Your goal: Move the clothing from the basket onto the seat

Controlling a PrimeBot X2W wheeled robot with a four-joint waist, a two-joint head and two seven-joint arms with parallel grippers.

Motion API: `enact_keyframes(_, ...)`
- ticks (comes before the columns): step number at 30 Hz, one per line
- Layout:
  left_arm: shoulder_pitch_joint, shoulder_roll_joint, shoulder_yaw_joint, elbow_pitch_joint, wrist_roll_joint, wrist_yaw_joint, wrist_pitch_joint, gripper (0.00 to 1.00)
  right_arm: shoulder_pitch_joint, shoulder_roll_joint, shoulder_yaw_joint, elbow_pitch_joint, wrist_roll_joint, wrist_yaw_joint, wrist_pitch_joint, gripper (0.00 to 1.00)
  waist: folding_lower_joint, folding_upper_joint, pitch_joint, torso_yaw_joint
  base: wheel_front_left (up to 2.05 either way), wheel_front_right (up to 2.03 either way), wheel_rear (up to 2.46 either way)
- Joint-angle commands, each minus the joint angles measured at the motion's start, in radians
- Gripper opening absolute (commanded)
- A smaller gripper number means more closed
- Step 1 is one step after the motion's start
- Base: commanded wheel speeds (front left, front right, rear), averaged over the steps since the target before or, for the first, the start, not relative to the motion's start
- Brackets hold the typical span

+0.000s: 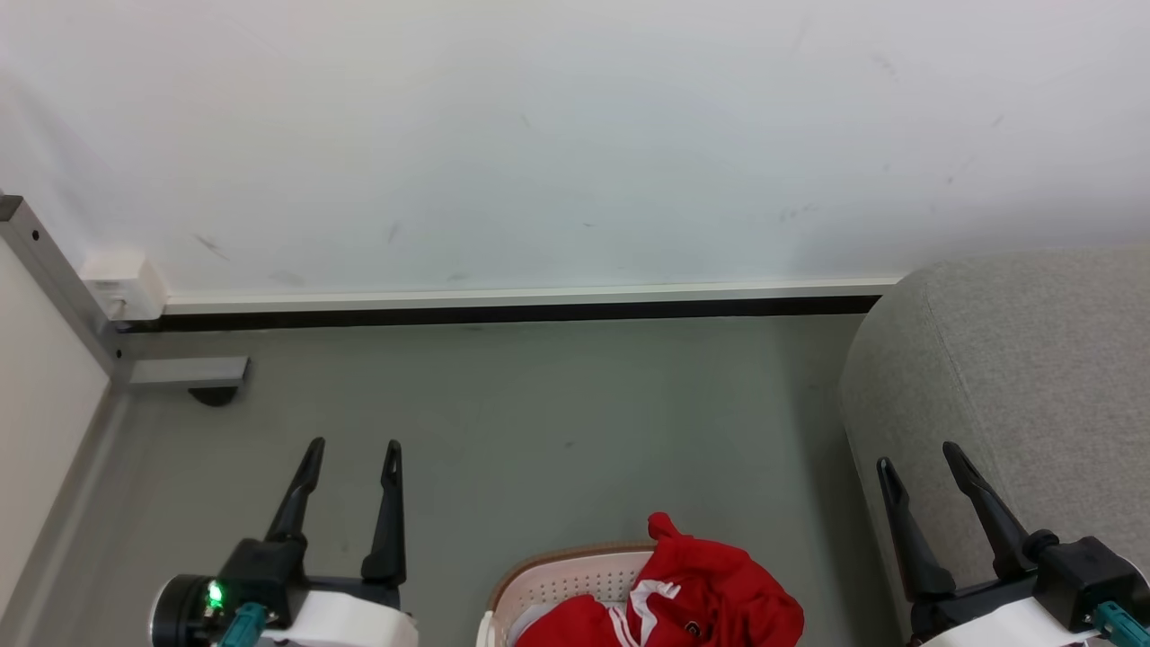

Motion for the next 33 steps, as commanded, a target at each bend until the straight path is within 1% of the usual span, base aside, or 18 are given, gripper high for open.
enact_keyframes(1, 0.002, 0.002, 0.002, -0.002, 0.002, 0.002, -0.001, 1.0, -0.015, -0.005, -0.001, -0.005, 0.006, -0.002, -0.003, 1.0, 0.0, -0.0001, 0.0, -0.004, 0.0, 0.0, 0.0)
enact_keyframes(10, -0.002, -0.001, 0.003, -0.002, -0.009, -0.002, -0.001, 1.0, -0.021, -0.011, 0.003, -0.013, 0.016, -0.002, -0.003, 1.0, 0.0, -0.0001, 0.008, -0.035, 0.0, 0.0, 0.0)
enact_keyframes(20, -0.026, -0.002, -0.012, 0.026, -0.025, -0.023, -0.001, 1.0, -0.04, -0.026, 0.013, -0.026, 0.035, -0.002, -0.003, 1.0, 0.0, -0.0001, 0.047, -0.093, 0.0, 0.0, 0.0)
enact_keyframes(27, -0.088, -0.003, -0.041, 0.073, -0.003, -0.043, -0.001, 1.0, -0.095, -0.04, 0.017, -0.059, 0.051, -0.002, -0.003, 1.0, 0.0, -0.0001, 0.149, -0.149, 0.0, 0.0, 0.0)
enact_keyframes(33, -0.163, 0.0, -0.065, 0.178, 0.013, -0.065, -0.001, 1.0, -0.15, -0.016, -0.002, -0.089, 0.081, -0.002, -0.002, 1.0, 0.0, -0.0001, 0.239, -0.203, 0.0, 0.0, 0.0)
